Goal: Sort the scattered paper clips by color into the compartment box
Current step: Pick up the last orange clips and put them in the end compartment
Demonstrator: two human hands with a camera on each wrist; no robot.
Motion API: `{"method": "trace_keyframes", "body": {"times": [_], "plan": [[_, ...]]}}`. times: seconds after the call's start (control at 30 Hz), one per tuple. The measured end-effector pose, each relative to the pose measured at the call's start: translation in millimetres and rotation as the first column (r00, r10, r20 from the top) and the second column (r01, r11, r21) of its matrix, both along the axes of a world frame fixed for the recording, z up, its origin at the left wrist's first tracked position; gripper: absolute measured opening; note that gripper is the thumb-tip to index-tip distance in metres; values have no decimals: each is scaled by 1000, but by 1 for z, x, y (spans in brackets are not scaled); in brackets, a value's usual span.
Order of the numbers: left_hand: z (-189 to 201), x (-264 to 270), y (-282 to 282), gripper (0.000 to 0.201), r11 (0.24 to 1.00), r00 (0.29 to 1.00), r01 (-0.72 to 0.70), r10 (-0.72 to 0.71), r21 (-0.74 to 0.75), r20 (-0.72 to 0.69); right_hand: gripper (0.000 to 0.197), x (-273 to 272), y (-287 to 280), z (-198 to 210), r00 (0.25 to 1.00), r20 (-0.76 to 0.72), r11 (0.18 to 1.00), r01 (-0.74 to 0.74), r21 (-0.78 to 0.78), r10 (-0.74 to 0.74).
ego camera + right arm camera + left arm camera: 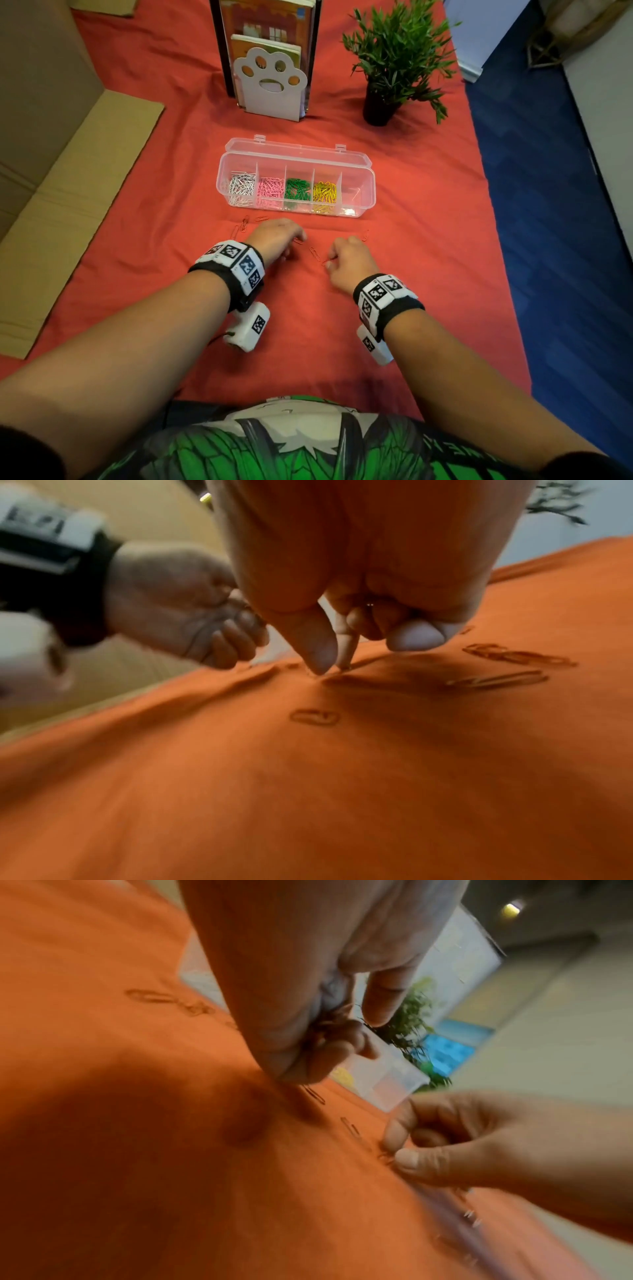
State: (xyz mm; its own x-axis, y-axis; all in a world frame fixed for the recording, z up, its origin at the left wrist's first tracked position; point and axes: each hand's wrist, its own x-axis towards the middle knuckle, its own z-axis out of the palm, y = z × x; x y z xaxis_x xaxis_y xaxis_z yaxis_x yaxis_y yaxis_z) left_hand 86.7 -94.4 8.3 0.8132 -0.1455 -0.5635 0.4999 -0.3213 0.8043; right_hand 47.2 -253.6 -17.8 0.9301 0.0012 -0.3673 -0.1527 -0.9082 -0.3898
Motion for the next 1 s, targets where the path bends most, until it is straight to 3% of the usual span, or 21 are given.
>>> {"method": "trace_keyframes", "body": {"times": [0.07,0.13,0.2,0.3,0.4,0.5,0.57,0.6,0.67,0.73,0.8,0.9,0.97,1.0], "plan": [[-2,2,-1,26,957,978,87,-136,277,161,20,-5,4,-4,993,31,990,-108,-92,111],[-5,3,0,36,883,931,121,-259,453,257,22,-7,6,-3,984,31,974,-168,-151,174],[-10,4,1,30,783,865,161,-405,601,295,24,-8,6,1,978,-8,962,-204,-183,206],[-17,5,3,26,627,780,246,-580,740,233,27,-6,2,8,971,-80,954,-235,-189,224],[-21,4,4,19,593,776,276,-601,757,188,29,-7,-5,16,949,-192,947,-279,-156,248],[-21,1,1,14,657,823,275,-538,702,181,28,-16,-12,19,932,-245,940,-309,-147,268],[-14,0,-4,13,754,894,260,-424,604,145,28,-25,-14,17,945,-203,946,-289,-144,258],[-11,0,-5,19,833,940,246,-330,495,89,31,-29,-14,16,952,-179,949,-278,-149,250],[-3,-3,-10,26,993,991,89,-80,81,-110,34,-37,-10,14,958,-130,943,-278,-181,257],[5,-8,-10,14,944,945,-169,74,-282,-319,29,-43,-2,14,953,-88,919,-304,-251,291],[8,-11,-8,13,859,920,-259,80,-442,-383,30,-47,6,14,951,-72,905,-310,-292,302],[7,-10,-12,28,835,909,-321,139,-447,-394,30,-45,4,10,959,-101,924,-281,-258,263],[5,-9,-19,35,887,924,-296,171,-354,-342,28,-38,-5,13,968,-186,978,-189,-94,169],[4,-9,-23,34,930,949,-240,164,-278,-269,24,-35,-12,16,969,-237,997,-62,38,69]]}}
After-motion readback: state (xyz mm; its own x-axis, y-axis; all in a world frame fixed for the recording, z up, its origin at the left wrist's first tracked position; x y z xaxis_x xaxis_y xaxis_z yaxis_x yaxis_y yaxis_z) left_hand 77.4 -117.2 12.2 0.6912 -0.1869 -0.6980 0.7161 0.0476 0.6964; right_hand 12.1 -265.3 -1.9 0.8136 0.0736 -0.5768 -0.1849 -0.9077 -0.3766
